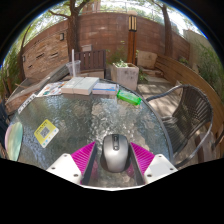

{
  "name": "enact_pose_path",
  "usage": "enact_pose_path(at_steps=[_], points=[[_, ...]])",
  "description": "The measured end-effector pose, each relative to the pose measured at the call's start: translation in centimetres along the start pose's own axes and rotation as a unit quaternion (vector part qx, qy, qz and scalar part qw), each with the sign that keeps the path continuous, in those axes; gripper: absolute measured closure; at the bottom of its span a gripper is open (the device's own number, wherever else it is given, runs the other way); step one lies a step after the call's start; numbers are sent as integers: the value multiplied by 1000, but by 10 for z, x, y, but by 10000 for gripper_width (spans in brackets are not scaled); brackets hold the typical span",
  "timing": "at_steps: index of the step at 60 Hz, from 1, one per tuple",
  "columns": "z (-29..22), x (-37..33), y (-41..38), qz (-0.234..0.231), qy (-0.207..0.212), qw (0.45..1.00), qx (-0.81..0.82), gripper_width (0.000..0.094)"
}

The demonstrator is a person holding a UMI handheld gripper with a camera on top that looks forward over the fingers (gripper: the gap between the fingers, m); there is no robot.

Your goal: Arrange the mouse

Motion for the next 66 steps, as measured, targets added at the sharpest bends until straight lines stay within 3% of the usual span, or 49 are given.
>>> enact_pose_path(at_steps=[4,15,22,31,36,41,47,54,57,62,65,66], points=[[-3,3,-5,-6,8,1000,-5,438],[-3,1,-6,2,5,1000,-9,563],[-18,-10,-2,32,16,999,-3,590],[-105,-69,-31,68,118,991,12,595],[-159,-114,-86,51,180,982,27,597],[-178,-144,-168,8,215,976,43,598],[-162,-143,-277,-61,193,978,57,596],[-65,-110,-378,-100,98,989,51,593],[-17,-94,-404,-98,62,992,39,596],[-17,-65,-404,-74,31,997,22,563],[33,-63,-420,-75,10,997,25,519],[22,-58,-418,-76,5,997,26,500]])
Point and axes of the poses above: the point between the fingertips, and its own axes, seen from behind it with the camera up: y to the right, z down, x forward, the way the camera looks, the point moved 8 cm from there along -x, backward, against the way the camera looks, and after that the axes turned 13 degrees about y, right-handed, at the moved point
